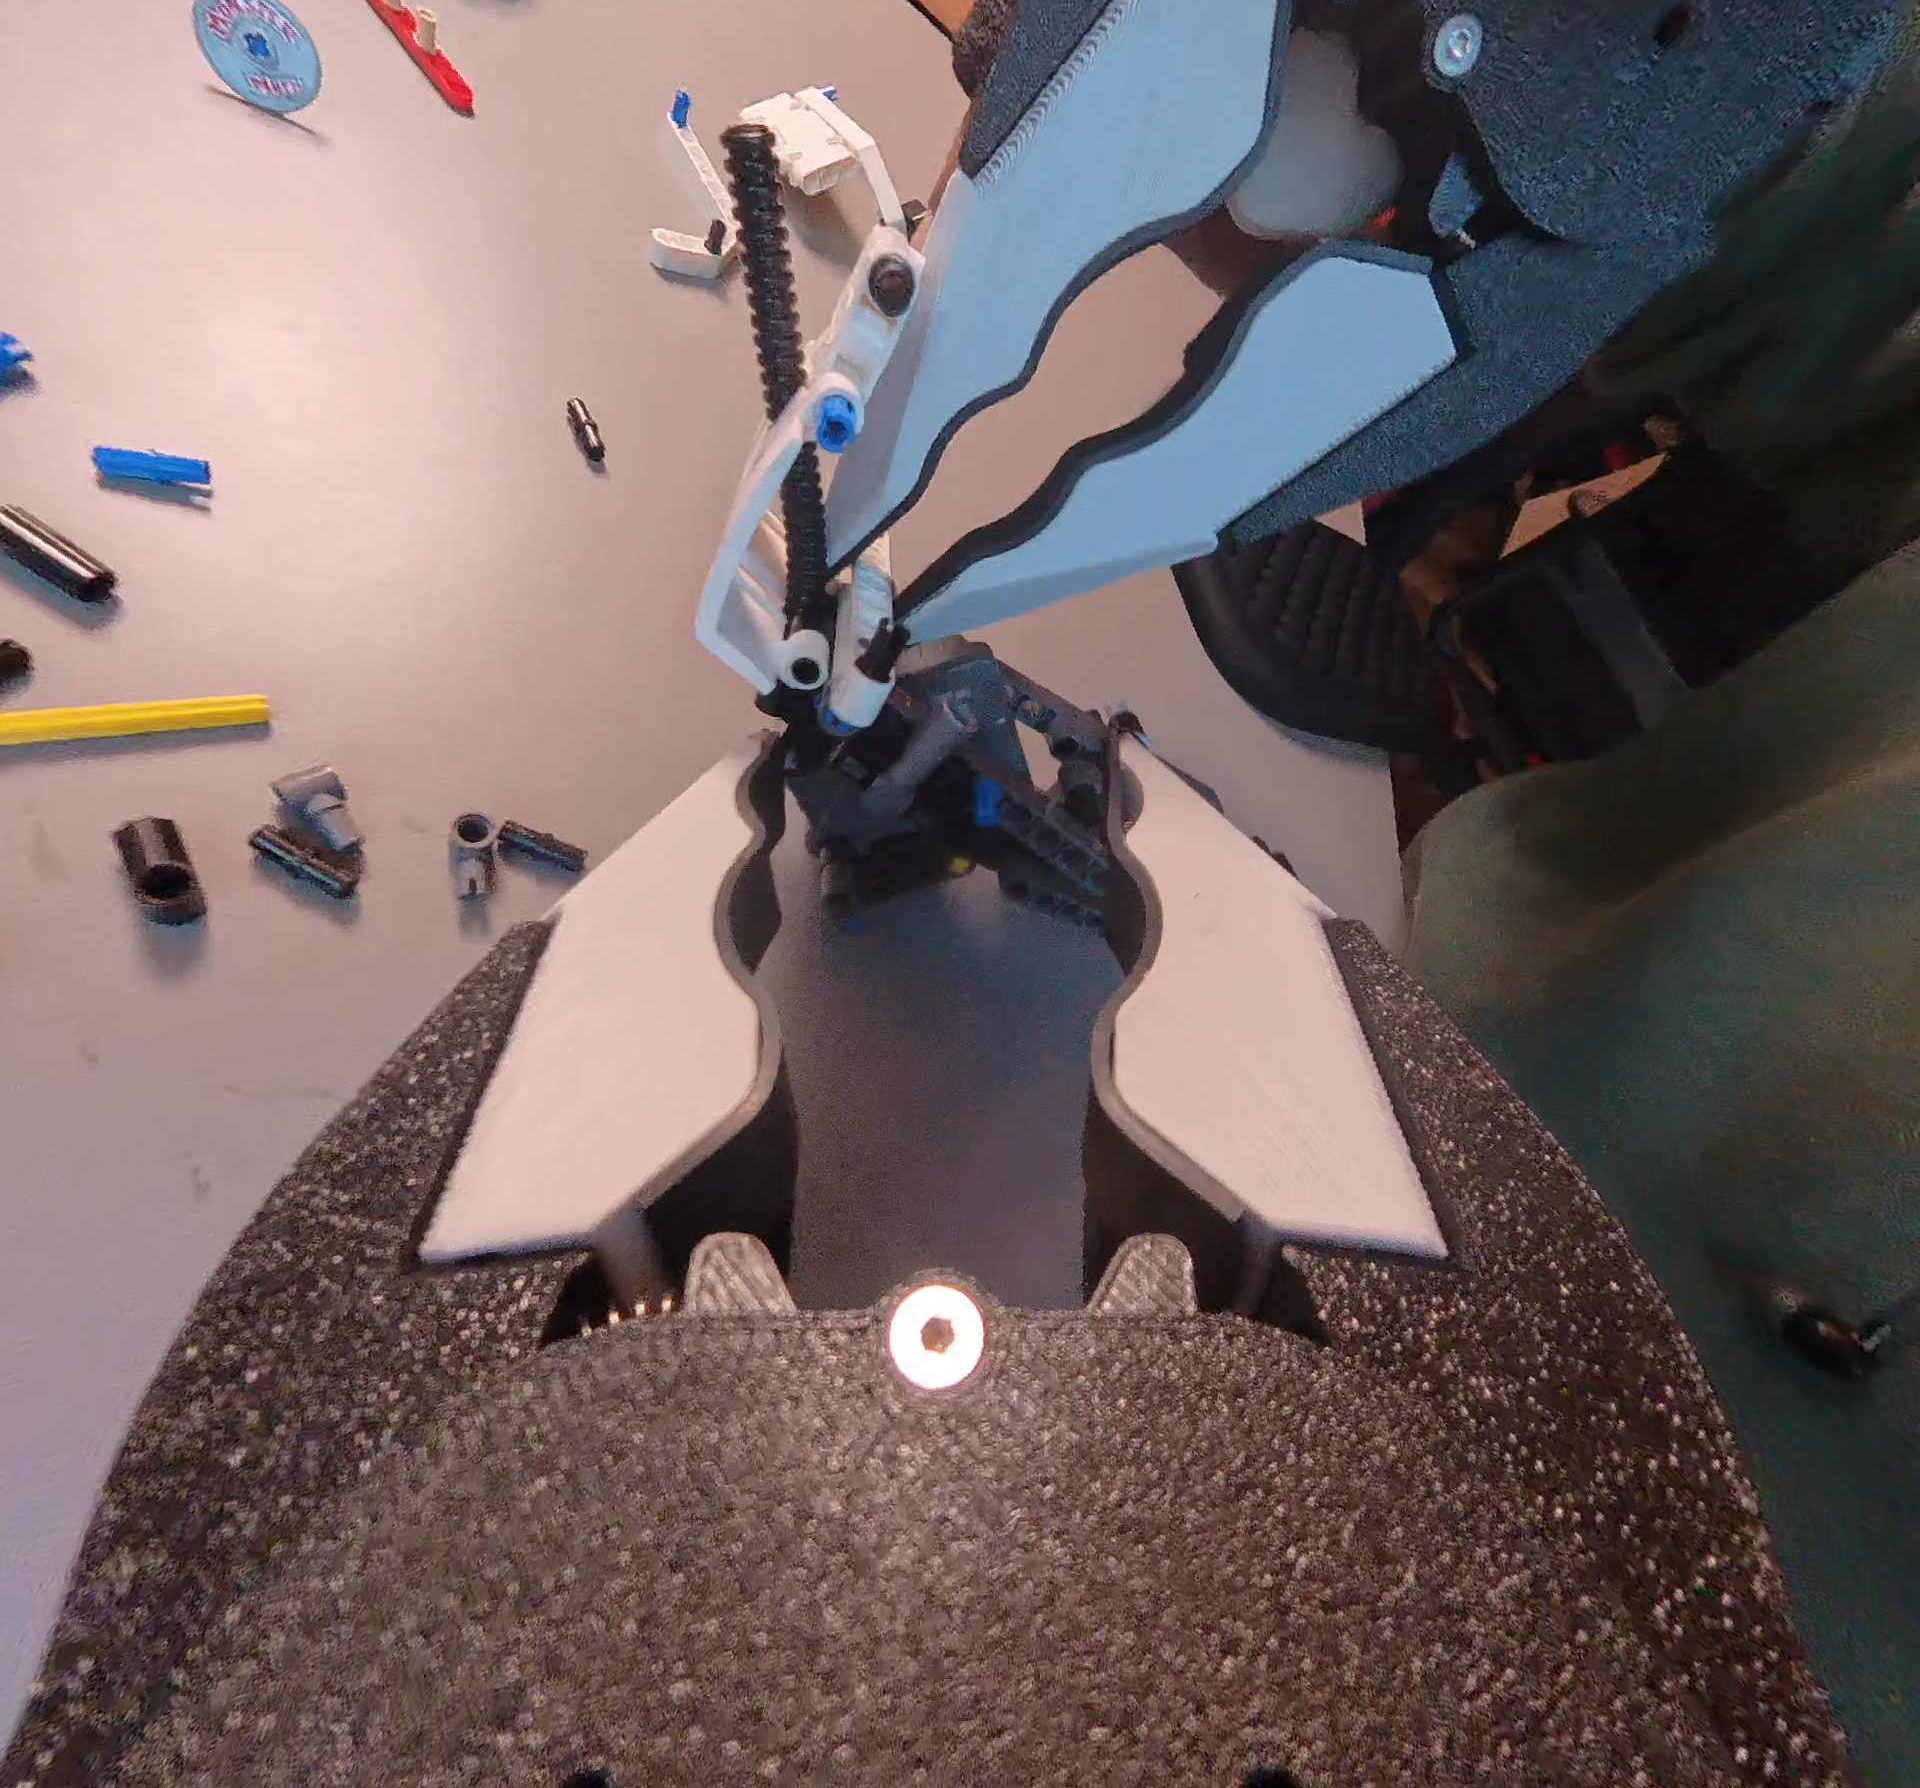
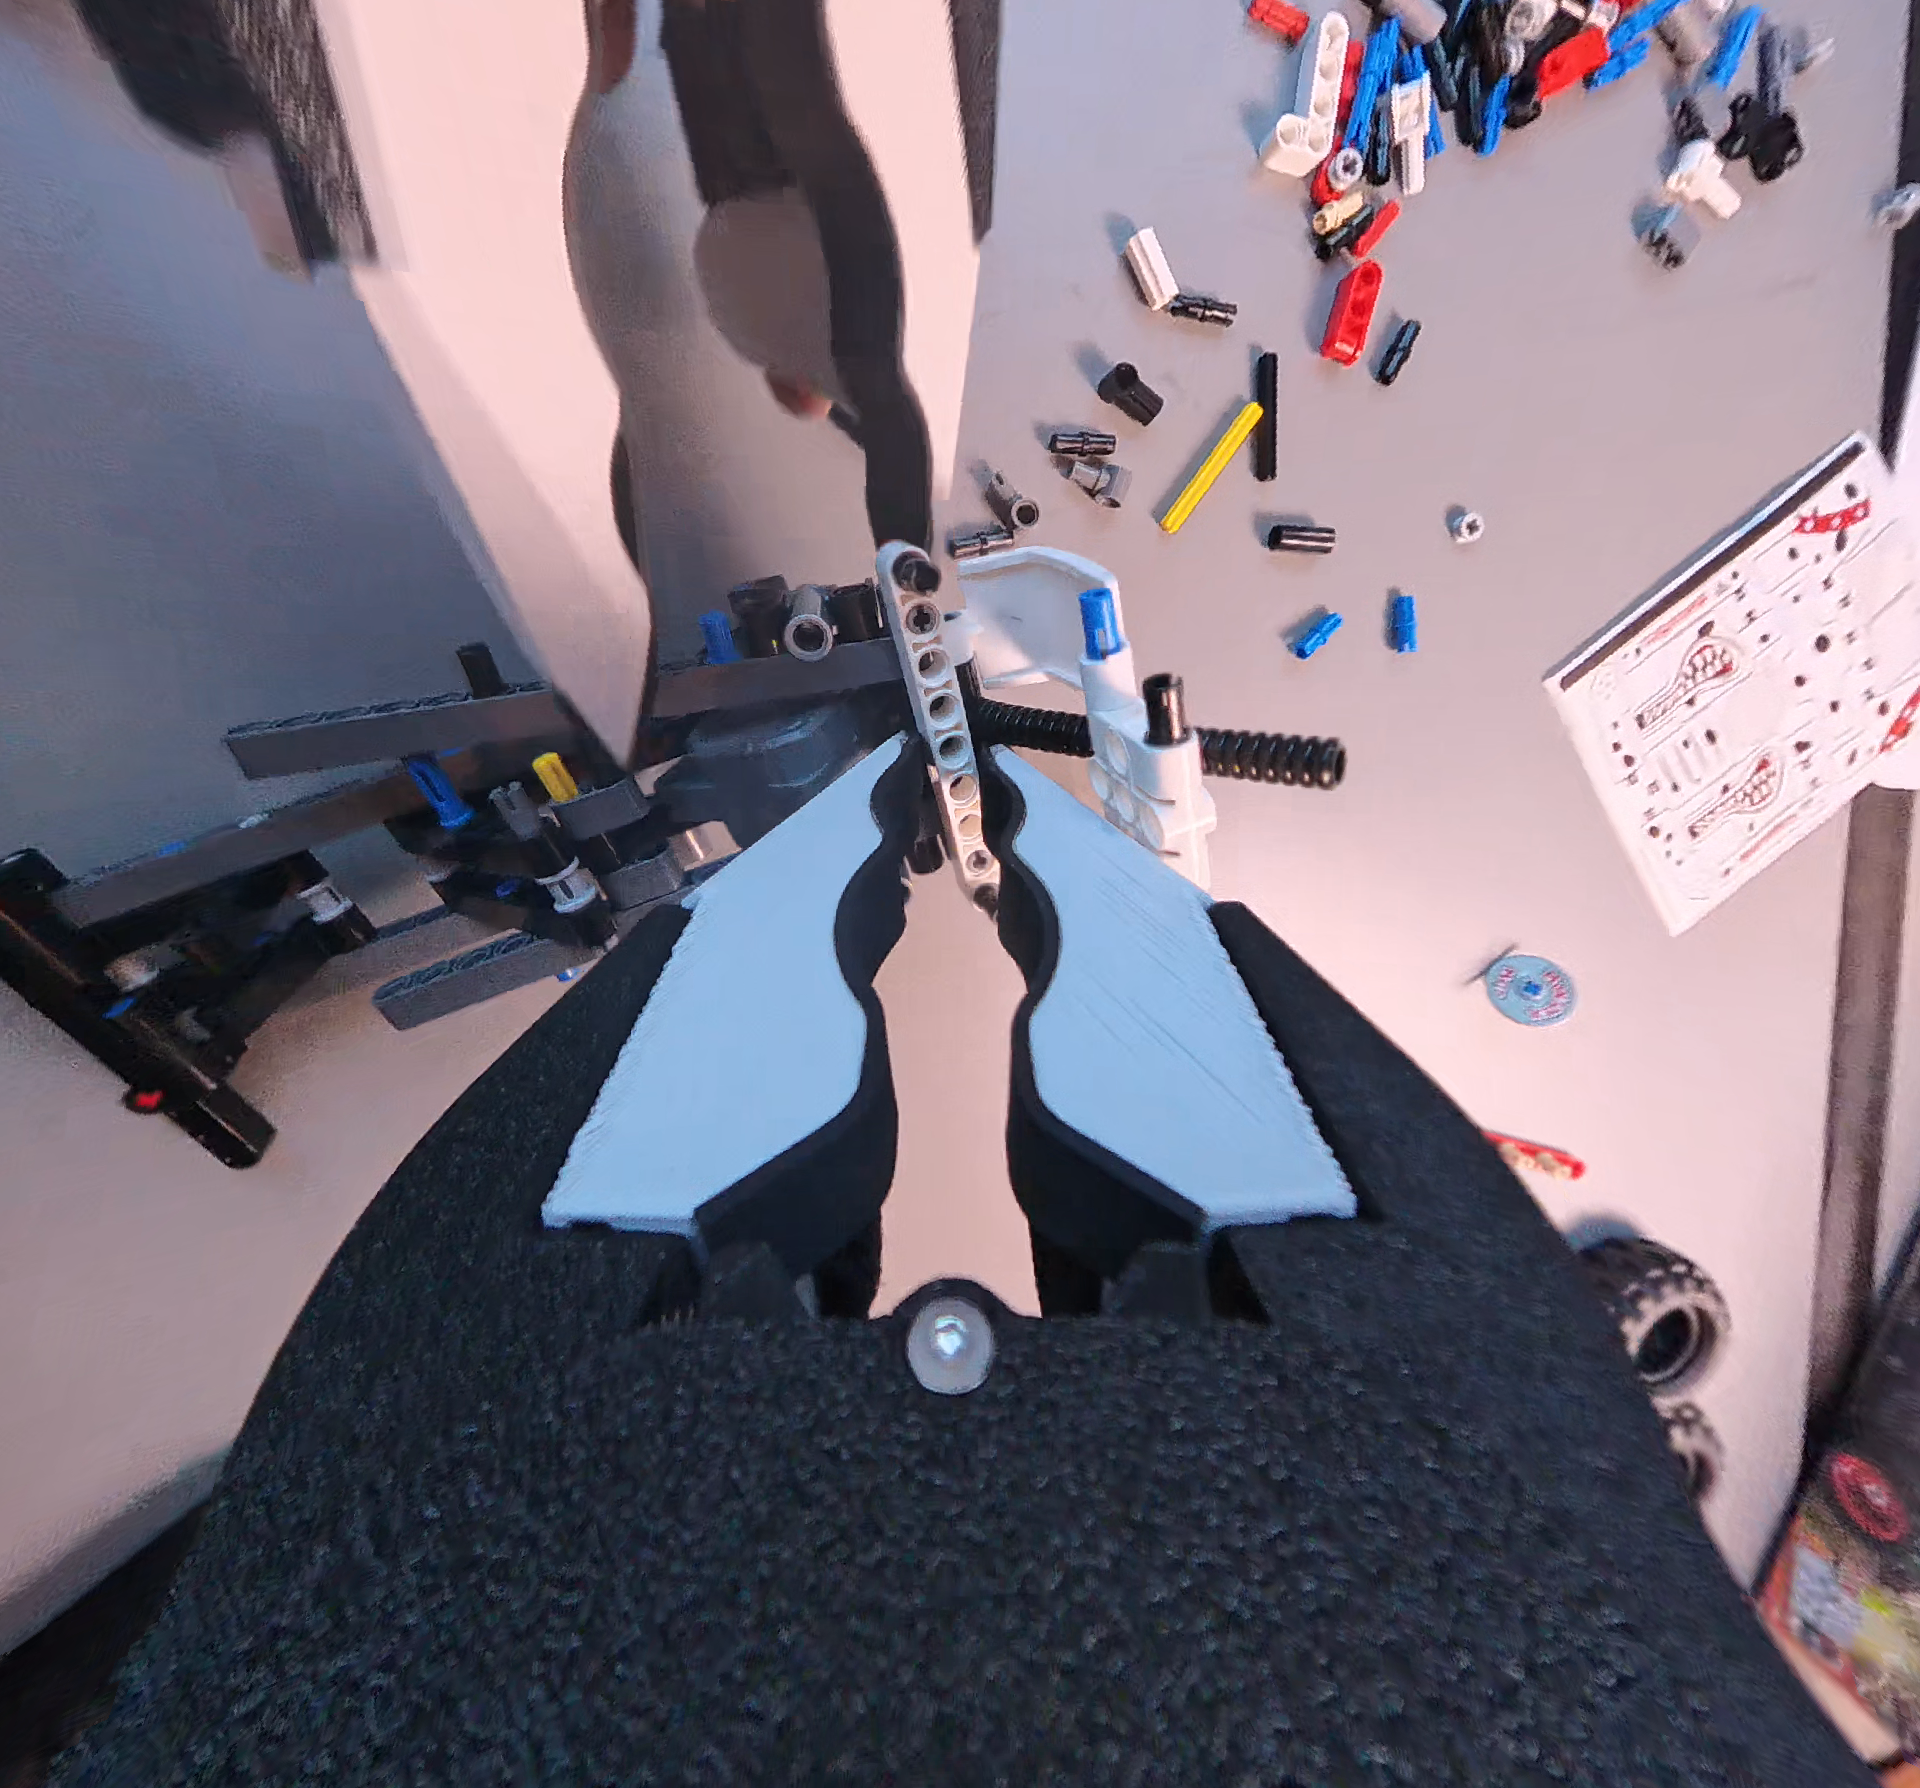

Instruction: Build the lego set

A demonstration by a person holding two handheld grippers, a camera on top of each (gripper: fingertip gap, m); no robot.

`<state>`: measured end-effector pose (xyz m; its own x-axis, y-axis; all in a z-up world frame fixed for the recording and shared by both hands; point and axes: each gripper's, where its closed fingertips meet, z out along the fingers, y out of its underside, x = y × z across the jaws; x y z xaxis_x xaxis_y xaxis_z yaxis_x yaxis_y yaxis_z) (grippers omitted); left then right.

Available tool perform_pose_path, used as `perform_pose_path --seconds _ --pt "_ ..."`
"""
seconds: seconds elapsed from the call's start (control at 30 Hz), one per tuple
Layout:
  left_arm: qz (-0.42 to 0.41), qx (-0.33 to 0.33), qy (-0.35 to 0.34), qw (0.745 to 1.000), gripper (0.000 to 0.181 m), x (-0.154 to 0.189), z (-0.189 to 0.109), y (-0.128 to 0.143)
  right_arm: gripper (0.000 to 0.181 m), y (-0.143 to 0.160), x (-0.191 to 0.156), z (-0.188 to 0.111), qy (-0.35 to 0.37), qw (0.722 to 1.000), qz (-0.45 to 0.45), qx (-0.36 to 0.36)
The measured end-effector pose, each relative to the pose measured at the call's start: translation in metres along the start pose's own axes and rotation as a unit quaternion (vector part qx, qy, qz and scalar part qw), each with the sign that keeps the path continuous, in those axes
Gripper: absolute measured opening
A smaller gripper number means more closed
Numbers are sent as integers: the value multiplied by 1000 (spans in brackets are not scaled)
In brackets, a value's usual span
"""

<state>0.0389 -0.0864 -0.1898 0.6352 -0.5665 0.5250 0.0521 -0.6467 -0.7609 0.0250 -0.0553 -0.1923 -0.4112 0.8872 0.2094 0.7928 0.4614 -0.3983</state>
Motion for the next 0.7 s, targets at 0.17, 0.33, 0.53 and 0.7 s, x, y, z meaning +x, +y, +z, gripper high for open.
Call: perform_pose_path --seconds 0.17,0.33,0.53,0.7 --pt "3 -34 -37 999 47 -14 10 6 9 1 -4 2 7 1000 11 1" --pt "35 -48 -20 998 46 -11 12 7 8 5 -7 -1 -19 999 -37 -3" --pt "60 -56 -18 996 46 -9 11 9 9 5 -10 -1 -47 994 -95 -12" --pt "73 -58 -12 996 45 -7 9 11 9 4 -13 -2 -76 992 -96 -3"
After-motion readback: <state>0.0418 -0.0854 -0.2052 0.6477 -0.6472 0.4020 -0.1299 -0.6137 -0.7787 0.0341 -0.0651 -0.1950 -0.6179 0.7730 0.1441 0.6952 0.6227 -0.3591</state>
